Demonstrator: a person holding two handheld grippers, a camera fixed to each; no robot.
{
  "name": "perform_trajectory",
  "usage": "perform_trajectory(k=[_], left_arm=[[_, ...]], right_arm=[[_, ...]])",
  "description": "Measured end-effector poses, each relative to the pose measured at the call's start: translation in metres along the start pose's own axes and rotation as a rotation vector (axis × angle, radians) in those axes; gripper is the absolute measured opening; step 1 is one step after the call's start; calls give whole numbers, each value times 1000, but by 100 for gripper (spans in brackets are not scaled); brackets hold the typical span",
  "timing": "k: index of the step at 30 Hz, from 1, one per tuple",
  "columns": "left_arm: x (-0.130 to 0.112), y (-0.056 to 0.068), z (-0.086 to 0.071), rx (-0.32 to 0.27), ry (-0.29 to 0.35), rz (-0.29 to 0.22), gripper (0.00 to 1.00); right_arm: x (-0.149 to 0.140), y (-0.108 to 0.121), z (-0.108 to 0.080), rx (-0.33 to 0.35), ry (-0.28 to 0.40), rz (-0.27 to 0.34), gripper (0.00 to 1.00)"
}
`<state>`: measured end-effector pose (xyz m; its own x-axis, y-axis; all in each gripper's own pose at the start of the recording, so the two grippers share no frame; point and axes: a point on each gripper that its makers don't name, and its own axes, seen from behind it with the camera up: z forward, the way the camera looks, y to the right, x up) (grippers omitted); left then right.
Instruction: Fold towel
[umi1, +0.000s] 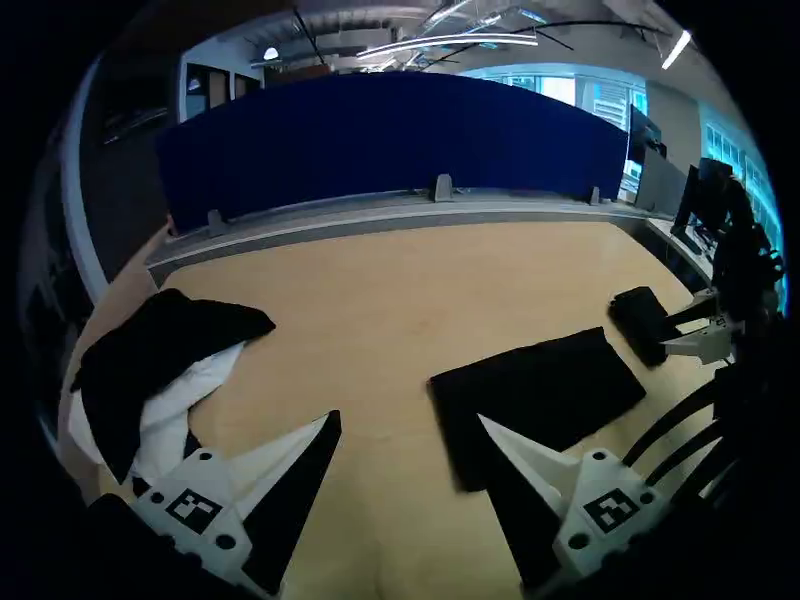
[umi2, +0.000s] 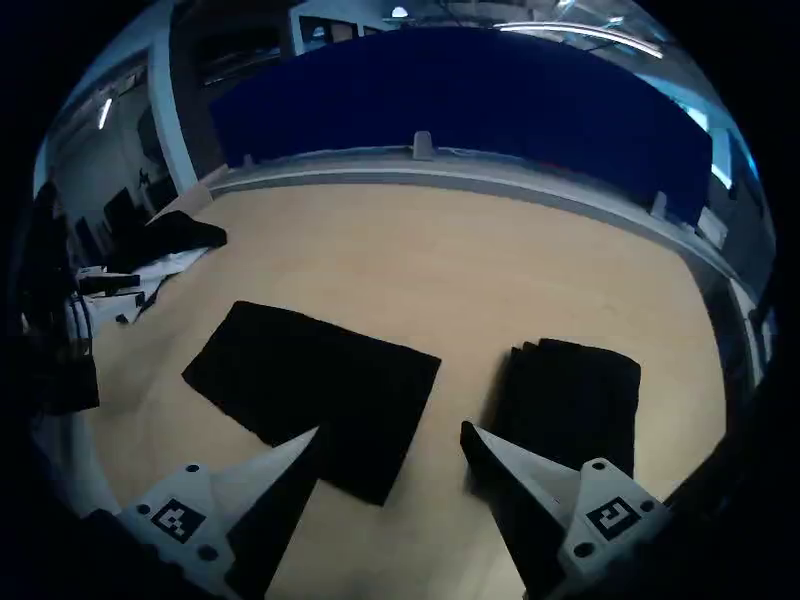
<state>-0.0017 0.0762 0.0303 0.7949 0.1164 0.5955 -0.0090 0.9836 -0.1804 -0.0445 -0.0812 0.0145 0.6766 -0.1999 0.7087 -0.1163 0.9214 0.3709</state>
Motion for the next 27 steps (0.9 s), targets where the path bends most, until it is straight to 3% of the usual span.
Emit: perform_trajectory(k=[12, 20, 27], left_arm=[[-6, -13, -29, 53, 48, -39, 91], [-9, -14, -45, 70, 65, -48, 91], [-25, -20, -65, 91, 51, -61, 91]], right_arm=[[-1, -6, -12, 1, 51, 38, 100], [-10, -12, -8, 28, 22, -15, 100], [-32, -18, -2, 67, -40, -91, 100]])
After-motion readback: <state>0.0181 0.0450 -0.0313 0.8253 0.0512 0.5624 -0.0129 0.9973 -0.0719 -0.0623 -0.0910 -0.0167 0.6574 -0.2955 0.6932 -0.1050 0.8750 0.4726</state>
